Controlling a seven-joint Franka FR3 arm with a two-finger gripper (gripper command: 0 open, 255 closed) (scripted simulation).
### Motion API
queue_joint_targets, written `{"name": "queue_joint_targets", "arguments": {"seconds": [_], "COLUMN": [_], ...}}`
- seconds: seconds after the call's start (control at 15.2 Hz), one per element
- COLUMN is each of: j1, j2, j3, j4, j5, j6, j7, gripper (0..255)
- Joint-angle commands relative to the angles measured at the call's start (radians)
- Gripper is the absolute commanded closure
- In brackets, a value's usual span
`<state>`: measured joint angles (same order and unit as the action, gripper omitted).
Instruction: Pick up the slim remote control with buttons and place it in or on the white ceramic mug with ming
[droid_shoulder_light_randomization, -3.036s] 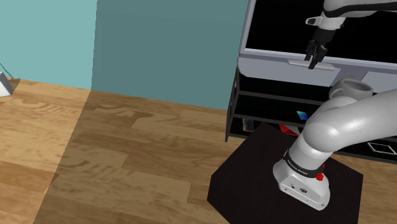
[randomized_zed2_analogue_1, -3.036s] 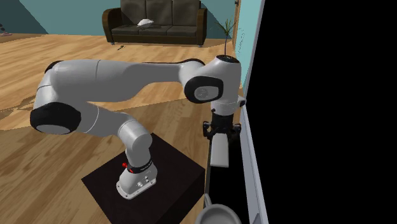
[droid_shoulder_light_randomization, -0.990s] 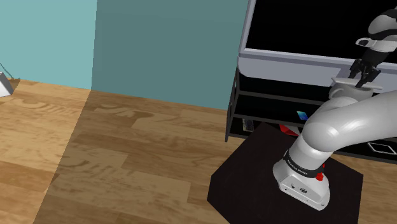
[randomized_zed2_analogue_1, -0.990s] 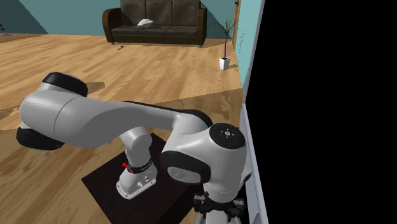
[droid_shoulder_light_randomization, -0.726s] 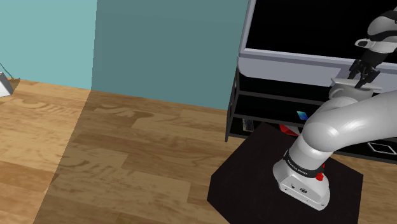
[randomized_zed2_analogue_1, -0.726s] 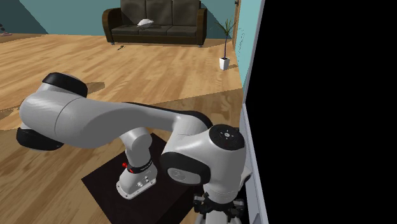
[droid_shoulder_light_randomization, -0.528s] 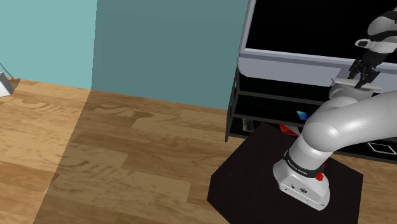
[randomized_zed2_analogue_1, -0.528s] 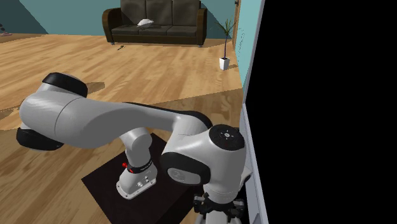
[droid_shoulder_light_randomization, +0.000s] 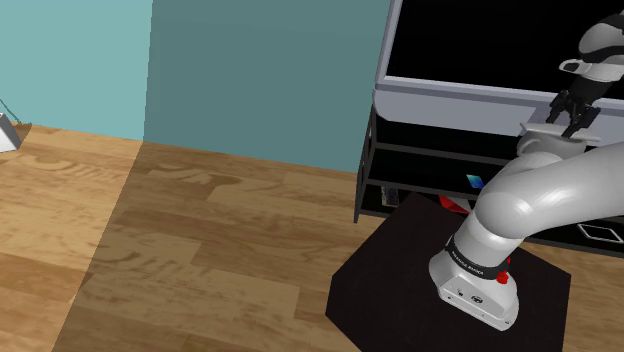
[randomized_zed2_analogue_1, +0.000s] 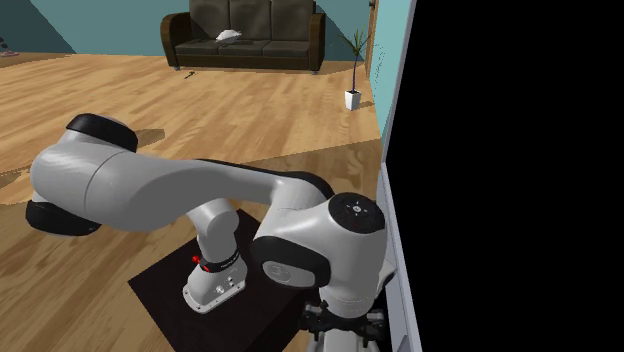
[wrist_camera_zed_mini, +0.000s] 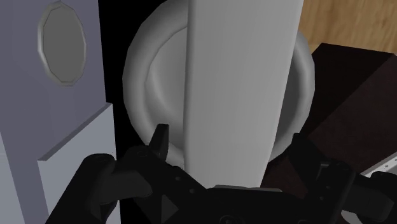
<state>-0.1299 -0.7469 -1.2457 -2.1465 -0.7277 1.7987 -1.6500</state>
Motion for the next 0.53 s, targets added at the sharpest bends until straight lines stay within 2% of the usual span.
{"name": "queue_joint_targets", "arguments": {"seconds": [0.0, 0.13, 0.46], "j1": [-0.004, -0.008, -0.008], "j2": [0.004, 0.010, 0.010], "j3": [0.033, 0.067, 0.067], "j4": [0.037, 0.082, 0.082], "j5": [0.022, 0.044, 0.044], "j6": [-0.044, -0.094, -0.094], "j7": [-0.009, -0.020, -0.020], "gripper": [0, 0, 0]}}
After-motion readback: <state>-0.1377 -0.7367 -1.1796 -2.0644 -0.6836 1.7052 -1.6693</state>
